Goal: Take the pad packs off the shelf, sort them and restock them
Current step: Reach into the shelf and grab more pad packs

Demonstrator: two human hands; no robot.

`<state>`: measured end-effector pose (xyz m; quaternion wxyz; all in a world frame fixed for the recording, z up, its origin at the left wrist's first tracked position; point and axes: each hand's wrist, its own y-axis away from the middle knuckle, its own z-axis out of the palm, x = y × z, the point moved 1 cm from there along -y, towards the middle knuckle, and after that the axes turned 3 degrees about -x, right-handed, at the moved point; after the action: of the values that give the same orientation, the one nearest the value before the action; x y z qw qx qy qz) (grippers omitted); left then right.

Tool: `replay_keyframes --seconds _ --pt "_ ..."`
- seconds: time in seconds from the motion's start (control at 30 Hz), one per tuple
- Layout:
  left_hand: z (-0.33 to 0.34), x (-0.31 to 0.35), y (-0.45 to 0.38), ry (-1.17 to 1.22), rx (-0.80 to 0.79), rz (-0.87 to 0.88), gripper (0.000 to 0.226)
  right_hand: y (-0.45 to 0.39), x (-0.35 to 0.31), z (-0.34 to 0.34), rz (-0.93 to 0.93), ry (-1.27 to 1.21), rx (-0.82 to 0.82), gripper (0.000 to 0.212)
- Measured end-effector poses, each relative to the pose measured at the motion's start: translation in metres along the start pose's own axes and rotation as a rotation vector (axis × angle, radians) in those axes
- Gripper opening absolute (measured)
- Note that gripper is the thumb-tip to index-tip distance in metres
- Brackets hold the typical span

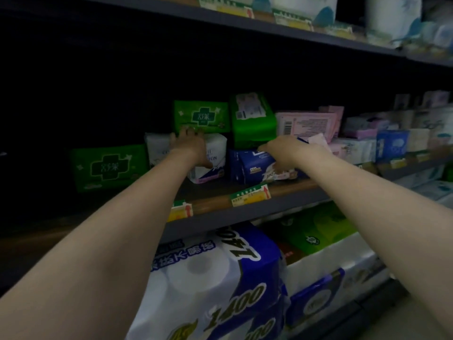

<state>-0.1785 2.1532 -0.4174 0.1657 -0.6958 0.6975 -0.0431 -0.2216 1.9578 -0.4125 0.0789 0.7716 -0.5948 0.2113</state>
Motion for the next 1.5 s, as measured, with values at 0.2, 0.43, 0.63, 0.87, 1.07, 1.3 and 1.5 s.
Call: replay_keyframes --seconds 0.2,0.43,0.63,0.87,1.07,1.3,1.5 --pt "0.009 0.009 0.003 -0.043 0.098 -0.028 0.081 0.002 0.001 0.001 0.006 -0.033 0.003 0.050" --pt "0.008 0.003 0.022 0.054 0.080 0.100 0.049 0.019 0.006 0.009 0.059 -0.133 0.138 0.057" --pt "0.004 0.002 0.030 0.113 -0.193 0.198 0.085 0.035 0.016 0.001 0.069 -0.199 0.223 0.060" --pt "0.022 0.039 0.016 0.038 -0.230 0.166 0.056 0.024 0.015 0.017 0.028 -0.212 0.236 0.057" --pt "0.021 0.058 0.024 0.025 -0.124 0.088 0.054 0.018 0.025 0.034 0.029 -0.266 0.291 0.054" --pt "-0.049 0.028 0.027 0.369 0.034 0.248 0.075 0.014 0.048 0.031 0.090 -0.460 0.294 0.063" --pt "-0.108 0.056 0.047 0.391 0.051 0.416 0.077 0.051 0.092 0.012 0.156 -0.508 0.516 0.069"
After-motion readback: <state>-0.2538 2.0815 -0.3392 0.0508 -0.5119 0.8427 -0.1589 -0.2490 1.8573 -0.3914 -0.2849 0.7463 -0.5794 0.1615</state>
